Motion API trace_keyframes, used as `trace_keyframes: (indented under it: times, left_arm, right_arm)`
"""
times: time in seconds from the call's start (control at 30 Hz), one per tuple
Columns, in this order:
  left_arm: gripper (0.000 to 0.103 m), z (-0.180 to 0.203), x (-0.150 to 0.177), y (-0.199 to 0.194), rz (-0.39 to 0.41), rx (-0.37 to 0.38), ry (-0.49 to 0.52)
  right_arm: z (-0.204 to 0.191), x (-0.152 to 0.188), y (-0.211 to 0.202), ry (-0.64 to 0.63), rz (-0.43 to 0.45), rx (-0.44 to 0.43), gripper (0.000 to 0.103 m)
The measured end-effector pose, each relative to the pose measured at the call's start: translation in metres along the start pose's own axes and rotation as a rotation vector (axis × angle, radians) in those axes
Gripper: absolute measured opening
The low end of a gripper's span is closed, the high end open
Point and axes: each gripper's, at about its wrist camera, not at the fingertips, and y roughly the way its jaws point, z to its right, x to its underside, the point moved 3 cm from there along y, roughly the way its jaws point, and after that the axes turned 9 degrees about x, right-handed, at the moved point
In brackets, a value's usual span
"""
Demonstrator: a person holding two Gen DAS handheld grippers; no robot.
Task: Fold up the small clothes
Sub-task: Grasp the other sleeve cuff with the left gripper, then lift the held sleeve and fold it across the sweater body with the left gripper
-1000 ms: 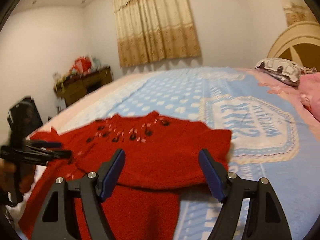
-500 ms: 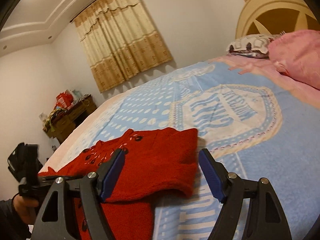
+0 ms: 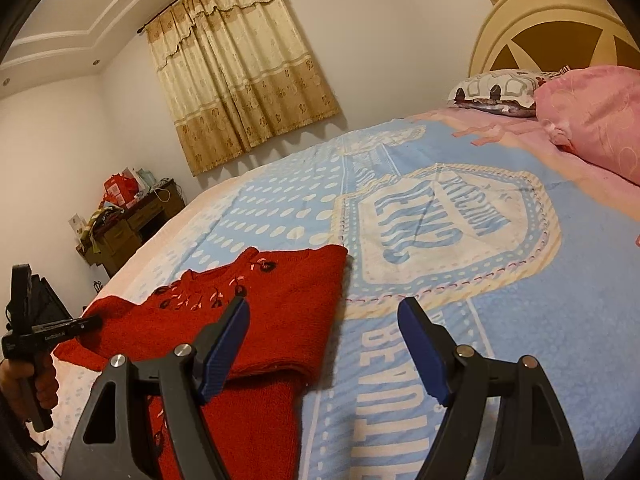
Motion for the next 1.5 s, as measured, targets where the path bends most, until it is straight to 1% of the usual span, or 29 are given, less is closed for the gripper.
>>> trace_keyframes:
  times: [0.1,0.13,0.2,0.27,0.3,0.33,0.4,0.47,0.5,0.53,0.6,0.63,0.67,0.7,0.77,0.83,0.9,0.93,1.03,1.1,1.17,1.27,1.37,1.43,1.5]
  left_arm:
    - [0.013,-0.001,0.01,0.013,-0.032,-0.01,0.004]
    - [0.018,-0.002,0.014,0.018,-0.041,-0.018,0.003]
    - [0.019,-0.002,0.018,0.026,-0.051,-0.038,0.006]
    - [0.029,-0.003,0.022,0.03,-0.065,-0.068,0.013]
    - [0.036,-0.003,0.023,0.03,-0.069,-0.068,0.011]
    - [0.04,-0.005,0.024,0.029,-0.068,-0.068,0.009]
    - [0.042,-0.007,0.026,0.024,-0.061,-0.079,0.013]
    - [0.046,-0.013,0.027,0.018,-0.057,-0.094,0.016]
    - [0.053,-0.018,0.027,0.015,-0.055,-0.106,0.012]
    - [0.058,-0.023,0.028,0.012,-0.054,-0.119,0.004]
    - [0.058,-0.035,0.03,0.006,-0.064,-0.149,-0.012]
    - [0.059,-0.041,0.032,0.003,-0.065,-0.149,-0.017]
    - [0.059,-0.048,0.035,-0.002,-0.062,-0.149,-0.023]
    - [0.06,-0.055,0.037,-0.008,-0.056,-0.157,-0.026]
    - [0.067,-0.075,0.045,-0.021,-0.039,-0.176,-0.038]
    - [0.077,-0.097,0.051,-0.034,-0.025,-0.214,-0.06]
    - [0.079,-0.118,0.056,-0.044,-0.014,-0.252,-0.089]
    - [0.079,-0.134,0.059,-0.051,-0.012,-0.277,-0.114]
    - [0.079,-0.171,0.066,-0.067,0.002,-0.34,-0.18]
    - [0.079,-0.198,0.072,-0.08,0.016,-0.4,-0.227]
    - [0.08,-0.228,0.079,-0.091,0.021,-0.458,-0.288]
    - [0.08,-0.268,0.089,-0.1,0.024,-0.536,-0.375]
    - [0.08,-0.303,0.097,-0.107,0.032,-0.59,-0.461]
    - [0.08,-0.324,0.1,-0.109,0.042,-0.612,-0.517]
    - [0.08,-0.337,0.1,-0.107,0.055,-0.614,-0.553]
  right_arm:
    - [-0.003,0.003,0.007,-0.011,-0.038,-0.006,0.077]
    - [-0.006,0.005,0.009,-0.021,-0.055,-0.012,0.077]
    - [-0.014,0.007,0.012,-0.056,-0.069,-0.016,0.077]
    - [-0.024,0.008,0.012,-0.099,-0.075,-0.026,0.077]
    - [-0.031,0.007,0.013,-0.12,-0.083,-0.043,0.077]
    - [-0.04,0.006,0.014,-0.15,-0.094,-0.071,0.077]
    - [-0.059,0.004,0.016,-0.217,-0.106,-0.098,0.077]
    - [-0.082,0.008,0.028,-0.301,-0.169,-0.121,0.077]
    - [-0.094,0.014,0.039,-0.343,-0.232,-0.14,0.077]
    - [-0.1,0.021,0.048,-0.373,-0.28,-0.134,0.077]
    - [-0.102,0.041,0.073,-0.436,-0.413,-0.042,0.077]
    - [-0.102,0.045,0.075,-0.455,-0.411,-0.024,0.077]
    - [-0.104,0.046,0.069,-0.481,-0.382,-0.02,0.077]
    - [-0.107,0.046,0.064,-0.494,-0.382,-0.015,0.077]
    - [-0.112,0.042,0.053,-0.498,-0.369,-0.009,0.077]
    - [-0.121,0.038,0.042,-0.5,-0.355,-0.037,0.077]
    - [-0.144,0.036,0.031,-0.551,-0.339,-0.062,0.077]
    - [-0.154,0.035,0.03,-0.577,-0.334,-0.069,0.077]
    - [-0.2,0.04,0.03,-0.668,-0.333,-0.125,0.077]
    - [-0.231,0.046,0.032,-0.702,-0.333,-0.188,0.077]
    - [-0.253,0.054,0.038,-0.721,-0.324,-0.22,0.077]
    - [-0.277,0.067,0.052,-0.706,-0.342,-0.265,0.077]
    - [-0.295,0.083,0.06,-0.708,-0.353,-0.291,0.077]
    - [-0.304,0.098,0.065,-0.728,-0.379,-0.296,0.077]
    - [-0.308,0.114,0.071,-0.761,-0.401,-0.29,0.077]
